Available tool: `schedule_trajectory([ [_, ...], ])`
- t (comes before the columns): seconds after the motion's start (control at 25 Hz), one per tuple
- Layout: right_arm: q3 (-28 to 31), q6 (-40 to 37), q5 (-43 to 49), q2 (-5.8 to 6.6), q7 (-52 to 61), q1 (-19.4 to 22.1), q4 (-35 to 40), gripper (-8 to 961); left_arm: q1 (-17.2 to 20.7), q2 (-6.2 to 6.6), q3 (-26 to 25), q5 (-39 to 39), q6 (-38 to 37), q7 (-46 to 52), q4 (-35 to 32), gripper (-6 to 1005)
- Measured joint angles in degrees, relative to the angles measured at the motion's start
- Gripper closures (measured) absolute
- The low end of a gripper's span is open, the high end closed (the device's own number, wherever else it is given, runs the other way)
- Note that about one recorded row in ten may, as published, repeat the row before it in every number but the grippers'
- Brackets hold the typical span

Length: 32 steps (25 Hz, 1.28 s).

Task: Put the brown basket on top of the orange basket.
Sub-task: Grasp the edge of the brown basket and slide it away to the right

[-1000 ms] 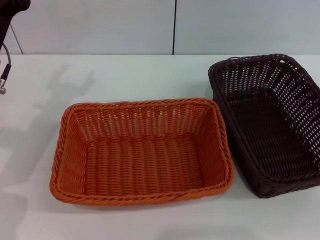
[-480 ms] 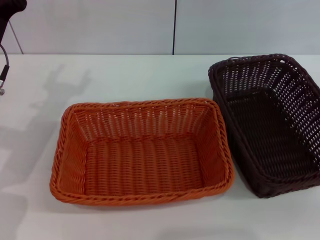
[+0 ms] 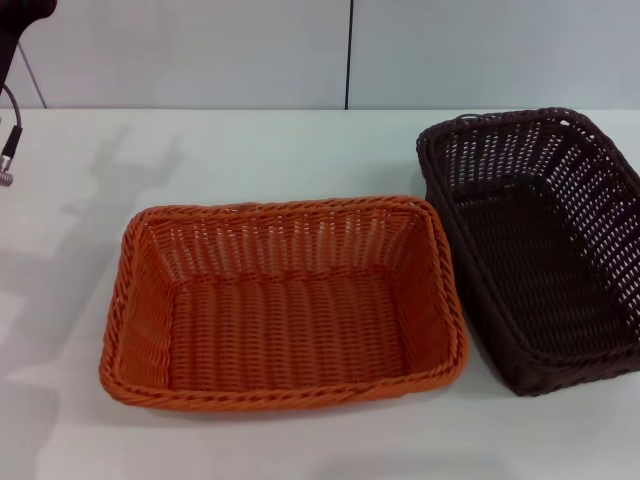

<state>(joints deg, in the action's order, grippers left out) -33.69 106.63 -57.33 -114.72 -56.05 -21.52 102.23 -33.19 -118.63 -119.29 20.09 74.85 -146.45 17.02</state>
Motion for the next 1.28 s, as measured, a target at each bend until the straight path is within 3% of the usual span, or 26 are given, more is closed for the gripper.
schedule_trajectory([
  [0.08, -3.9, 0.5, 1.0, 0.9, -1.1, 1.4, 1.5, 248, -0.1, -0.01, 0.0, -0.5, -0.2, 0.0, -0.2, 161],
  [0.28, -6.7, 0.6, 4.6, 1.48, -4.7, 2.0, 0.6, 248, -0.5, -0.02, 0.0, -1.7, -0.6, 0.0, -0.9, 161],
  [0.56, -5.3, -0.4, 6.5, 1.82, -4.8, 0.5, -4.2, 248, -0.7, -0.02, 0.0, -2.3, -0.8, 0.0, -1.2, 161],
  [0.88, -3.8, -0.6, 9.6, 1.27, 15.6, -2.2, -4.1, 248, -0.8, -0.02, 0.0, -2.5, -0.8, 0.1, -1.3, 161],
  [1.28, -4.4, 0.8, 6.4, 0.58, 29.1, -1.0, -4.6, 247, -1.0, -0.02, 0.0, -2.6, -0.9, 0.1, -1.3, 161],
])
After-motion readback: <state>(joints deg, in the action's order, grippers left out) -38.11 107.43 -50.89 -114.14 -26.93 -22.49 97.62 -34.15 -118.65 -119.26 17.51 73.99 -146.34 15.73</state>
